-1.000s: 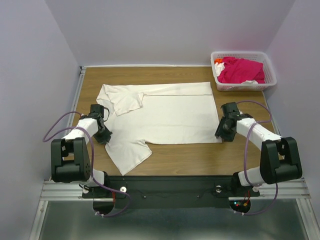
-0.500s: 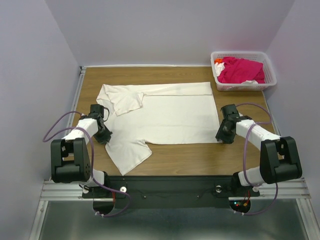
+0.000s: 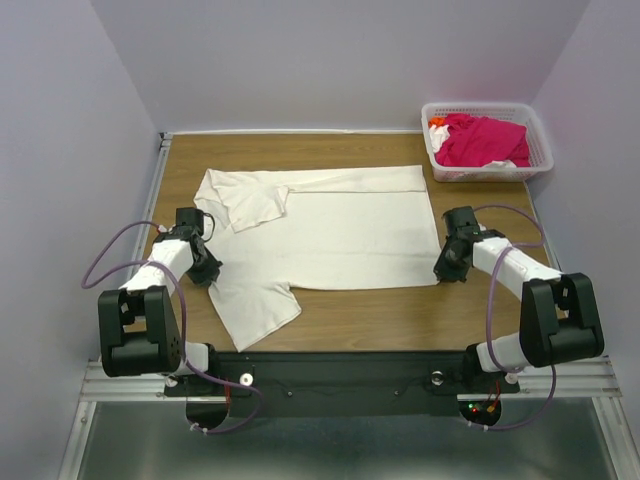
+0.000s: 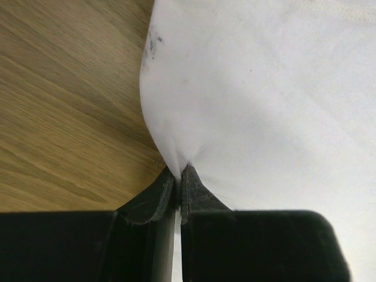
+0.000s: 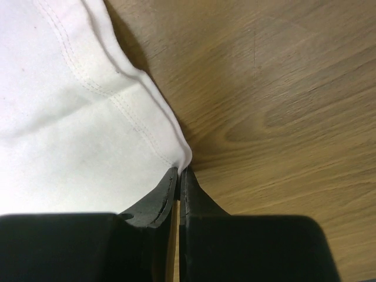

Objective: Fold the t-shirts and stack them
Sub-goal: Fold the tshirt

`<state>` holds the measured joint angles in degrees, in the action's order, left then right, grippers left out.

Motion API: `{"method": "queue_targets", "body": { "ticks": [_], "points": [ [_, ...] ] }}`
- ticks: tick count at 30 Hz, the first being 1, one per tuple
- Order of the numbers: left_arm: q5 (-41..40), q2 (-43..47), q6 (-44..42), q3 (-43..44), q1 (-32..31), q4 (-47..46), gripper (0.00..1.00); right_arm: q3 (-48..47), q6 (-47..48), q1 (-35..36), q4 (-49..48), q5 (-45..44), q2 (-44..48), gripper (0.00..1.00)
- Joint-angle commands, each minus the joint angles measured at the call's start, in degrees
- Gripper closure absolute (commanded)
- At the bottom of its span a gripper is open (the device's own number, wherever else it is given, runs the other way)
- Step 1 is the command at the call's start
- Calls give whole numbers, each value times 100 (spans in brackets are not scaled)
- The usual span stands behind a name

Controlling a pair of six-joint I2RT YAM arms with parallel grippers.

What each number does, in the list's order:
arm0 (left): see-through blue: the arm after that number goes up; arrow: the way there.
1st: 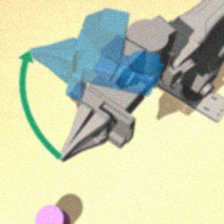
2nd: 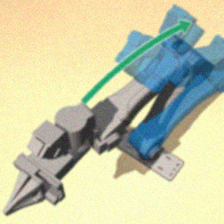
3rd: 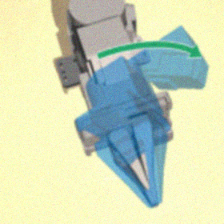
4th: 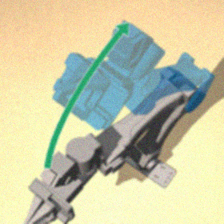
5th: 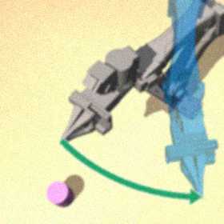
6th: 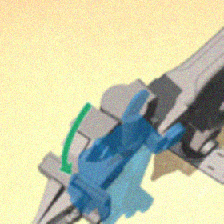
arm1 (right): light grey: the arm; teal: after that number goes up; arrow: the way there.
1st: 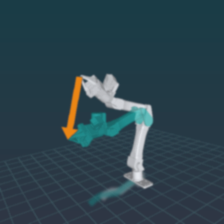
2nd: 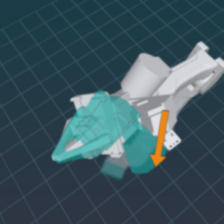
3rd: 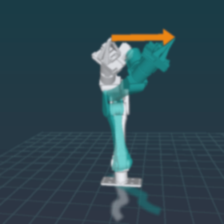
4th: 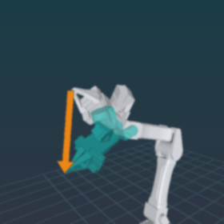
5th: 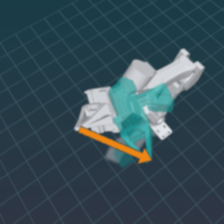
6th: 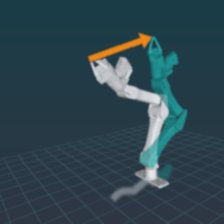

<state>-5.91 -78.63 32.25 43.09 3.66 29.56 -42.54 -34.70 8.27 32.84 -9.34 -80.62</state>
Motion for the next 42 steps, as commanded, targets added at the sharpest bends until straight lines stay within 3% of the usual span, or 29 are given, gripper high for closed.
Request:
{"method": "queue_targets", "body": {
  "ticks": [1, 12, 29, 42],
  "points": [
    [-86, 243, -192, 155, 143, 208, 100, -551, 112, -19, 161, -181, -15, 99],
    [134, 217, -342, 612, 302, 357, 100, -1607, 569, -168, 522, -340, -296, 99],
    [503, -574, -474, 1658, 442, 296, 100, -2942, 938, -247, 522, -182, -1552, 99],
    [521, -1225, -536, 1931, 451, -12, 100, -3366, 1009, -238, 381, -226, -2247, 99]
  ]
}}
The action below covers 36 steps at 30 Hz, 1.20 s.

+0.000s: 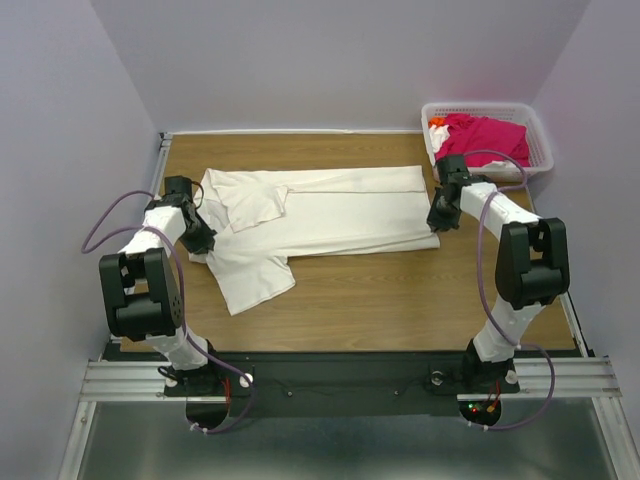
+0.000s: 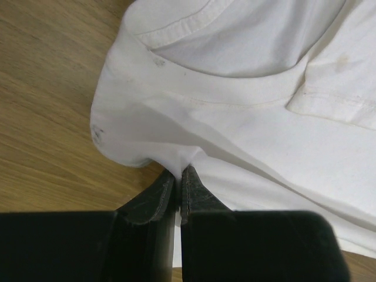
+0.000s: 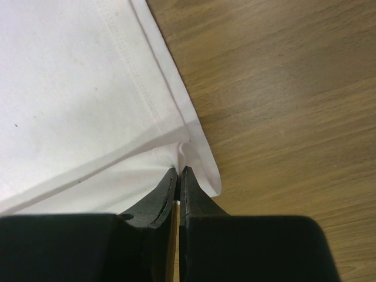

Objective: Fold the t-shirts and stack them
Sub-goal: Fold the tshirt

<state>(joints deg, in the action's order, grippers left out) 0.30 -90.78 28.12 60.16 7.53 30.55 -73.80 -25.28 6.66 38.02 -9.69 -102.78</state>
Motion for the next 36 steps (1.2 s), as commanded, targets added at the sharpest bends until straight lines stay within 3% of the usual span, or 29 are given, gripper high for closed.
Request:
{"method": "queue_targets", "body": {
  "ticks": [1, 11, 13, 15, 16, 17, 18, 19, 21, 24, 29, 30, 36],
  "points": [
    [-100, -36, -122, 233, 64, -154, 100, -231, 67, -85, -146, -217, -84, 99],
    [155, -194, -87, 426, 64, -418, 97, -152, -100, -77, -339, -314, -225, 95],
    [164, -221, -87, 426, 56, -453, 93, -161, -118, -85, -374, -270, -225, 85],
    [181, -203, -87, 418, 64, -470, 80, -170, -109, -77, -400, -174, -146, 71],
    [199, -177, -87, 409, 56, -497, 68, -161, -92, -77, -427, -121, -41, 67],
    [199, -142, -96, 400, 56, -488, 68, -144, -74, -77, -444, -86, -40, 63],
    [182, -28, -96, 365, 64, -514, 49, -91, -74, -68, -514, 45, 143, 54],
    [164, 34, -96, 339, 64, -532, 49, -65, -65, -59, -550, 46, 240, 54],
    [50, 270, -105, 260, 64, -558, 33, -3, -12, -33, -620, 195, 547, 48],
    [23, 656, -140, 110, 64, -567, 18, 76, 136, 46, -769, 598, 864, 45],
    [-135, 1378, -210, -610, -32, -400, 16, 435, 146, 643, -1182, 1740, 1410, 47],
    [-65, 1805, -115, -1133, -154, -287, 15, 602, -80, 1183, -1609, 2221, 1427, 49],
    [-56, 2302, 526, -1981, -664, -312, 15, 806, -583, 2206, -2613, 3060, 945, 51]
  ]
}}
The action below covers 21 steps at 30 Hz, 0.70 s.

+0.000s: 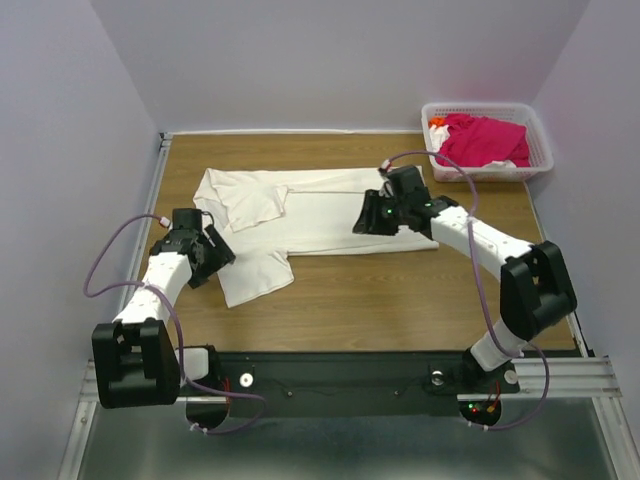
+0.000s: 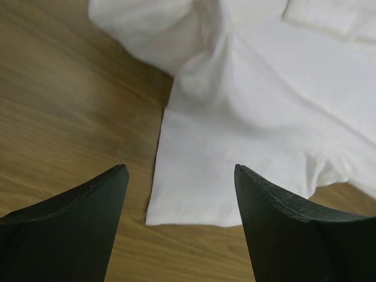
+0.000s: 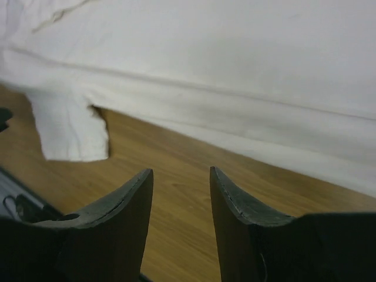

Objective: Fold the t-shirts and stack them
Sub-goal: Fold the tshirt

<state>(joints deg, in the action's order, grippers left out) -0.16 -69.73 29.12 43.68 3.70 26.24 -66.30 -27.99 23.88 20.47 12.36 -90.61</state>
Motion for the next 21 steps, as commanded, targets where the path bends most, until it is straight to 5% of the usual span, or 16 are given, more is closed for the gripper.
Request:
{"method": "queue_targets", "body": {
  "ticks": [1, 21],
  "points": [
    [-27, 206, 506, -377, -335, 127, 15, 21, -339, 608, -947, 908, -378, 51],
    [-371, -646, 1192, -650, -1223, 101, 25, -823, -752, 2094, -1880, 1708, -2540, 51]
  ]
}}
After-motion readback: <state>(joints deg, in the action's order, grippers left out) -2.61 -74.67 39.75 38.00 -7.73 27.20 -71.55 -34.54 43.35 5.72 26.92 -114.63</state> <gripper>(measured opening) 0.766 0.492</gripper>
